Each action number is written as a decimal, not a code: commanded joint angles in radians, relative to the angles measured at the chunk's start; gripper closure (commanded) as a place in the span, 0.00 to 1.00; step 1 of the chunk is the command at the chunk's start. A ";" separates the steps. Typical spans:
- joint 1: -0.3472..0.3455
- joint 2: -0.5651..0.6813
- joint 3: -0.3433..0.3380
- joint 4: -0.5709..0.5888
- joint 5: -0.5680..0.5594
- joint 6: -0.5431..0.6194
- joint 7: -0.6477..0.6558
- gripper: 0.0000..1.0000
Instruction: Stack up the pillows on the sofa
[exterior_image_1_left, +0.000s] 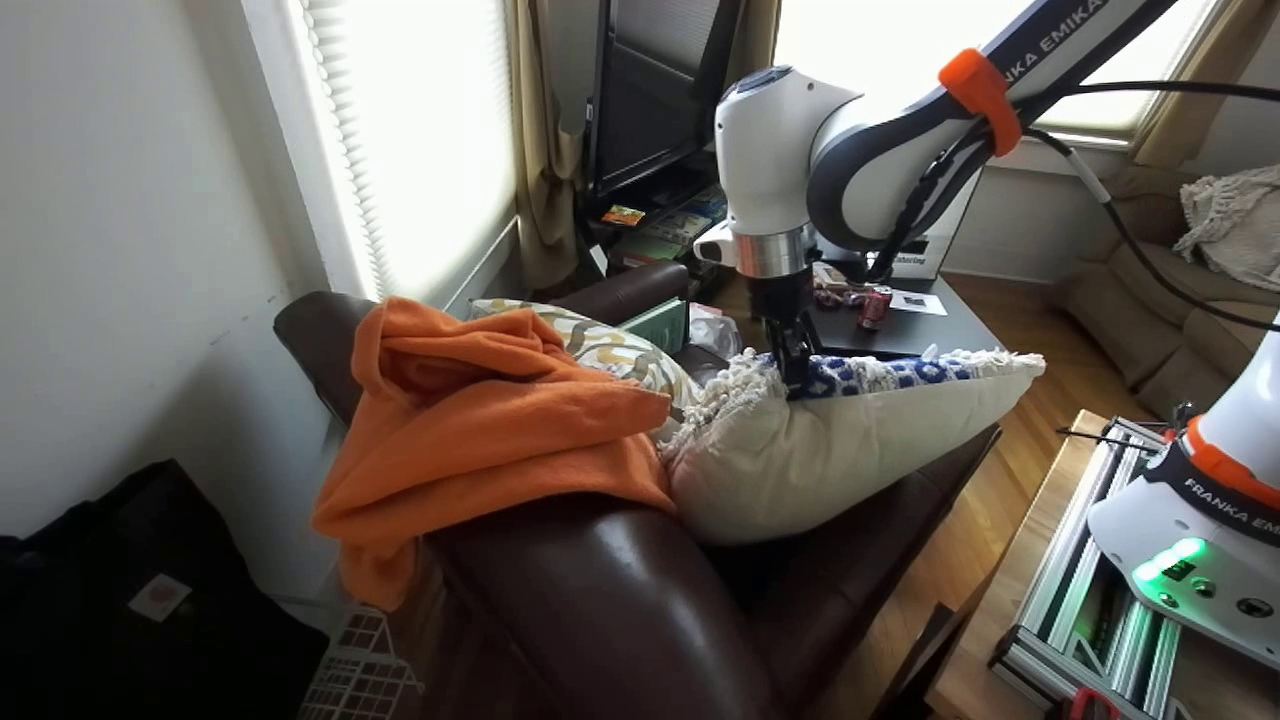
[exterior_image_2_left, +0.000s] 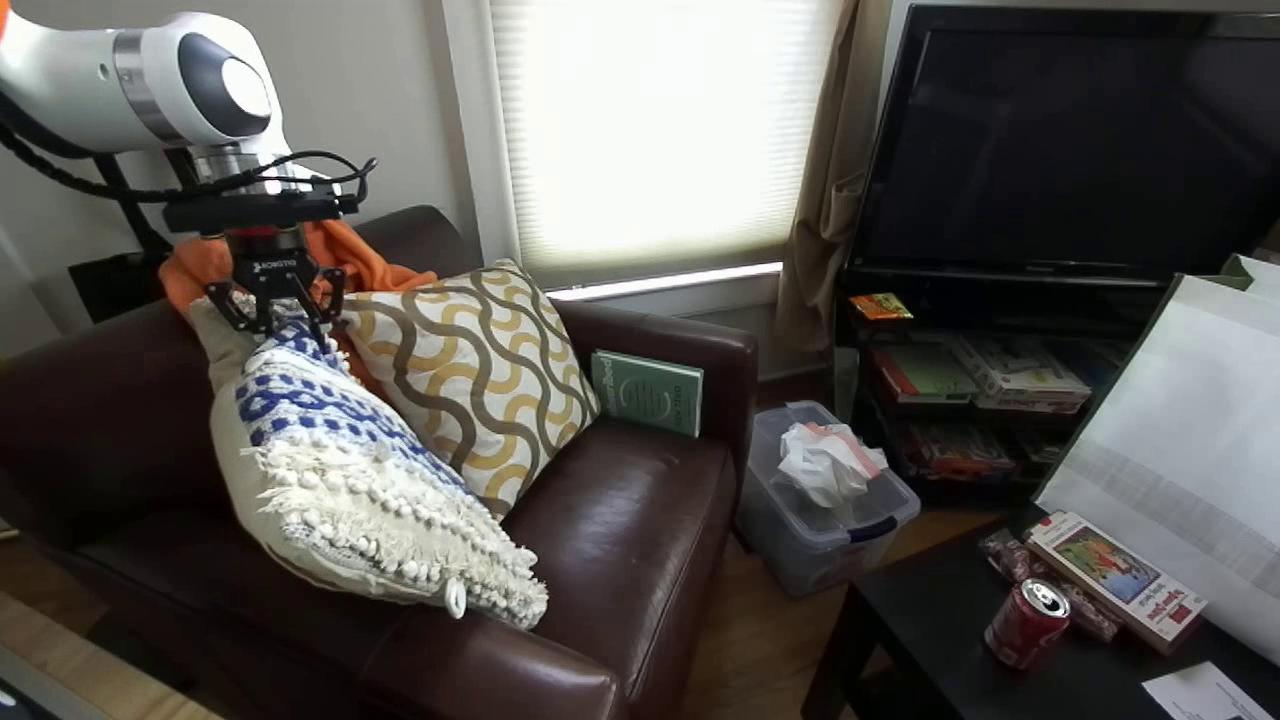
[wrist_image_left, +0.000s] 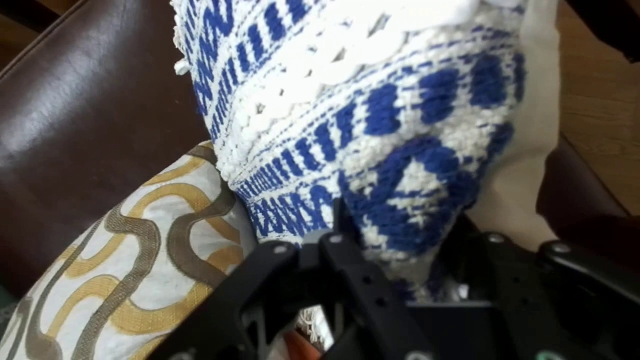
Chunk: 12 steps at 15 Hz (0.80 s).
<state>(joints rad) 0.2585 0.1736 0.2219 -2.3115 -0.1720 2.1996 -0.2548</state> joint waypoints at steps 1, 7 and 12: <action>-0.037 0.006 -0.002 0.006 0.049 0.000 -0.024 0.86; -0.064 -0.087 0.059 -0.030 0.331 -0.008 -0.260 0.98; -0.034 -0.315 0.079 -0.124 0.451 -0.026 -0.411 0.97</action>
<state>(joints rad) 0.2087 0.0556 0.2909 -2.3589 0.2012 2.1985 -0.6082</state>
